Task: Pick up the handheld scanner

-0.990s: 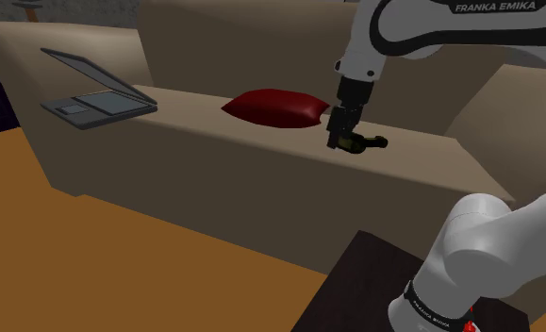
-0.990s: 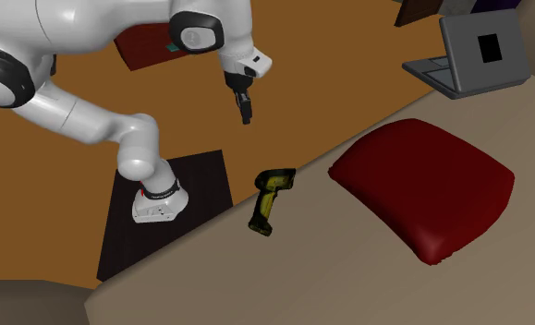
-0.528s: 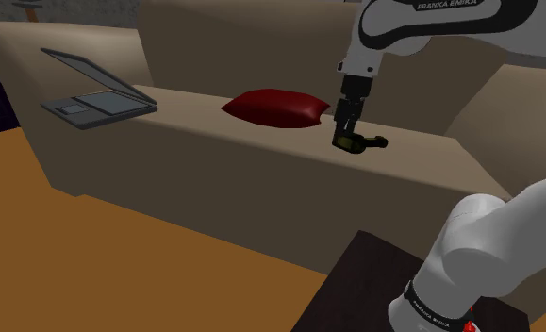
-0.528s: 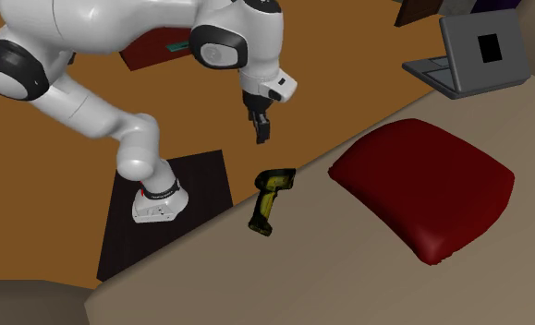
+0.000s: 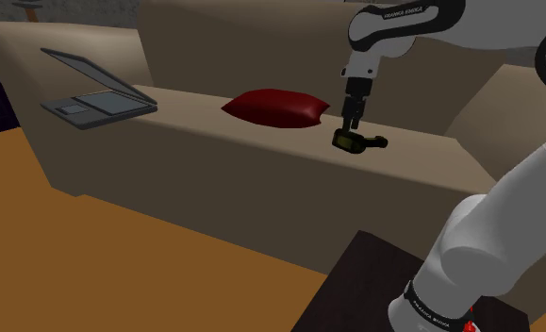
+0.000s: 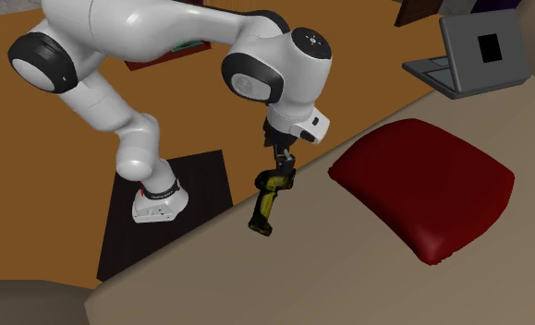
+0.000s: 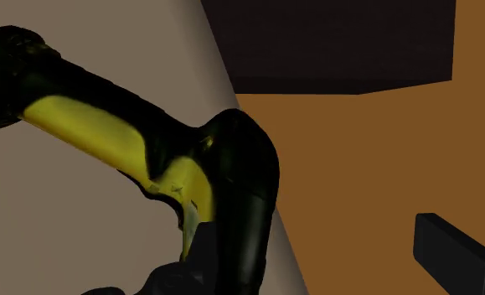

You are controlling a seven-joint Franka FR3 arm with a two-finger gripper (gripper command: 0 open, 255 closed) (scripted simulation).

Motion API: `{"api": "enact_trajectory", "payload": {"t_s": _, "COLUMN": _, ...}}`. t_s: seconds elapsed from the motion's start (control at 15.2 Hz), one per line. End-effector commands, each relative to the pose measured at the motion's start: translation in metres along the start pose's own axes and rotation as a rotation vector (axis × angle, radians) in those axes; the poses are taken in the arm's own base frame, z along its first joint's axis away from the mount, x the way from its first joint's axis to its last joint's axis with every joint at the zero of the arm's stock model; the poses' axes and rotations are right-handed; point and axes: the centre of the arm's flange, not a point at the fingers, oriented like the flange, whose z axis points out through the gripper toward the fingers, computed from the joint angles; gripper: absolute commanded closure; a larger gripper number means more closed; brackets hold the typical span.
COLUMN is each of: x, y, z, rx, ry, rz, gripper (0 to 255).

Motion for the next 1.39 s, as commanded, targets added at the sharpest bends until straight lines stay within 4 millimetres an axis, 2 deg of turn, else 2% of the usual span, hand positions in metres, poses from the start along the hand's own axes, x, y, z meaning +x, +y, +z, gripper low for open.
{"api": "enact_trajectory", "payload": {"t_s": 0.0, "x": 0.009, "y": 0.027, "z": -0.002, "rx": 0.015, "ry": -0.019, "rz": -0.006, "gripper": 0}}
{"api": "enact_trajectory", "payload": {"t_s": 0.07, "x": 0.012, "y": 0.038, "z": -0.002, "rx": 0.022, "ry": -0.027, "rz": -0.008, "gripper": 0}}
{"api": "enact_trajectory", "payload": {"t_s": 0.53, "x": 0.016, "y": 0.046, "z": 0.034, "rx": 0.022, "ry": -0.027, "rz": -0.008, "gripper": 0}}
{"api": "enact_trajectory", "payload": {"t_s": 0.66, "x": 0.016, "y": 0.046, "z": 0.037, "rx": 0.022, "ry": -0.027, "rz": -0.008, "gripper": 0}}
{"api": "enact_trajectory", "payload": {"t_s": 0.73, "x": 0.017, "y": 0.047, "z": 0.037, "rx": 0.022, "ry": -0.027, "rz": -0.008, "gripper": 255}}
{"api": "enact_trajectory", "payload": {"t_s": 1.32, "x": 0.016, "y": 0.046, "z": 0.037, "rx": 0.022, "ry": -0.027, "rz": -0.008, "gripper": 255}}
